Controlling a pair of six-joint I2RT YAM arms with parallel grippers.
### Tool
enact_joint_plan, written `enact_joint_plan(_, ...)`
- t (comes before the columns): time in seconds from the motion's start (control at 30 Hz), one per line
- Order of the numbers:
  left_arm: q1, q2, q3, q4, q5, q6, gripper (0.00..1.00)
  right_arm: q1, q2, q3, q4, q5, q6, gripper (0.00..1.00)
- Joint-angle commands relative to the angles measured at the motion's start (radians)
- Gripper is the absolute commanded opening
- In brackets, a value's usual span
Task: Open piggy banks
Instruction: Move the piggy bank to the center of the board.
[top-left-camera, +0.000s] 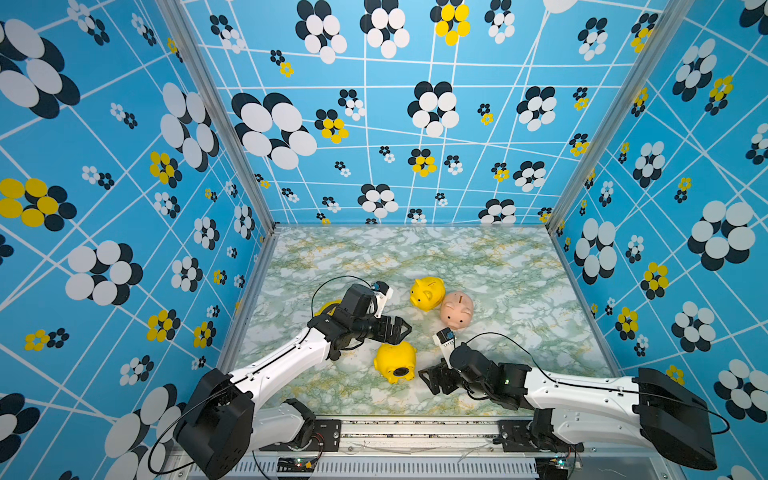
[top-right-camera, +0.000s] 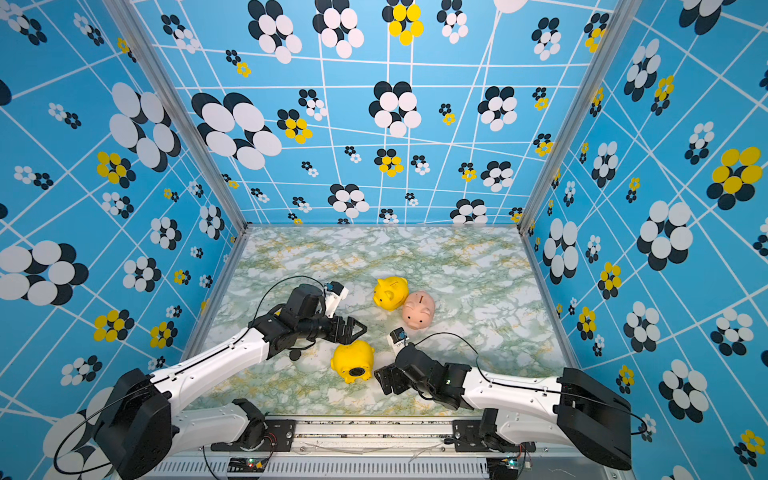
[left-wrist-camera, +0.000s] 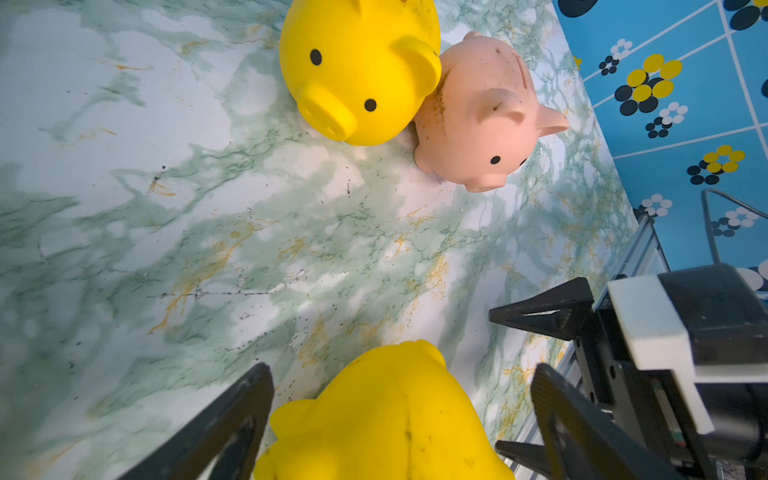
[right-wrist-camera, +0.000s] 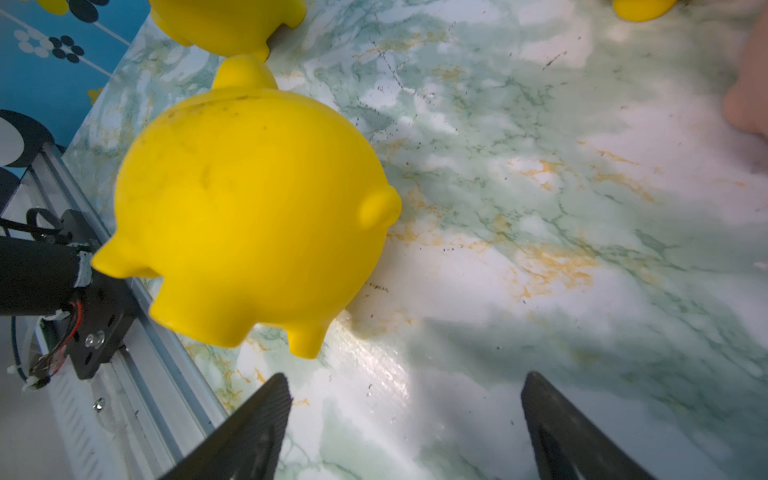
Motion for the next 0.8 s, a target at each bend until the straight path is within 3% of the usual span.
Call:
enact_joint_plan(0.0,-0.009,0.037,-0.035,0.091,0.036,0.019,0.99,-0.004,0.041,0.001,0.063,-0.081,0.001,0.89)
enact_joint_plan(0.1,-0.022,0.018,-0.077,0.112,0.035,0.013,0.99,-0.001,0.085,0.020,0.113,-0.104,0.005,0.89)
enact_joint_plan(0.4,-0.029,-0.077,-0.182,0.151,0.049,-0.024,0.99,-0.007,0.188,0.060,0.167,0.006,0.051,0.89)
enact_joint_plan(0.77,-0.056,-0.181,-0.296,0.218,-0.048,-0.040,0.99,-0.027,0.241,0.132,0.144,0.005,0.039,0.90)
